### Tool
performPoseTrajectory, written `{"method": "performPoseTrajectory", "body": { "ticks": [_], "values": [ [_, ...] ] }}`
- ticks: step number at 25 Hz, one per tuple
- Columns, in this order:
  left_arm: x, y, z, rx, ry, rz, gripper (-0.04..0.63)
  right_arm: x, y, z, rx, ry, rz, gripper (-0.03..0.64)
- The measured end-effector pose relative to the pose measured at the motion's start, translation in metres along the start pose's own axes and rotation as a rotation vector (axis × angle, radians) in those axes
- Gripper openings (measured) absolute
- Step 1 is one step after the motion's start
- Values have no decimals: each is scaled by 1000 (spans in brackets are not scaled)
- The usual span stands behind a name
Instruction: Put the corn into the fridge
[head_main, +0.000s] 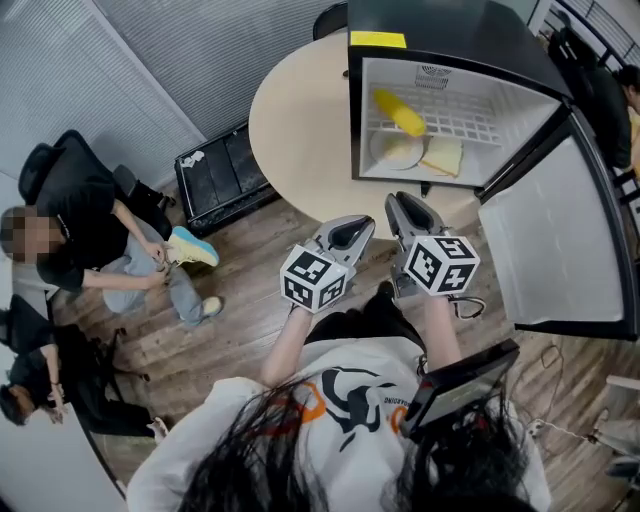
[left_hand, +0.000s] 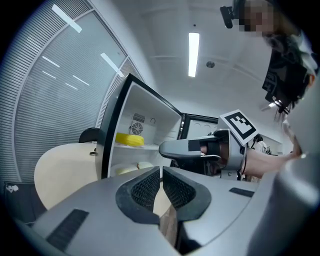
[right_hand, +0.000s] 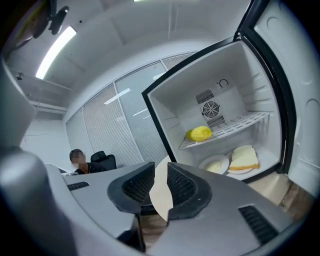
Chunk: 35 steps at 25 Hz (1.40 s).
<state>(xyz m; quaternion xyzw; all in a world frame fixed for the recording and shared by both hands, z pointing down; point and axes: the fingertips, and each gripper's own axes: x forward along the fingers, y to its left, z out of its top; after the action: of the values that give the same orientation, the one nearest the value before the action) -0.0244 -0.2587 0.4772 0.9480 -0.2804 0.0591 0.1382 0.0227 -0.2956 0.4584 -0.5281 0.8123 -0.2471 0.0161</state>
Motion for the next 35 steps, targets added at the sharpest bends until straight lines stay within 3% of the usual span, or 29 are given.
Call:
{"method": "performPoseTrajectory", "body": {
  "ticks": [12,19,25,35],
  "values": [
    [-5,-37,2,1,-29,1,12,-49,-1,-16,23,-3,-10,51],
    [-6,-81,3,1,-45,33,12,-109,-11,-15,36,-22,-19,35],
    [-14,-134,-18,-8,-35,61,12,-165,-20,-37,56,-11,-4,35],
    [-53,-196,-55,-11,-10,116,12,-217,4,-78,53,32,67,28]
  ]
}}
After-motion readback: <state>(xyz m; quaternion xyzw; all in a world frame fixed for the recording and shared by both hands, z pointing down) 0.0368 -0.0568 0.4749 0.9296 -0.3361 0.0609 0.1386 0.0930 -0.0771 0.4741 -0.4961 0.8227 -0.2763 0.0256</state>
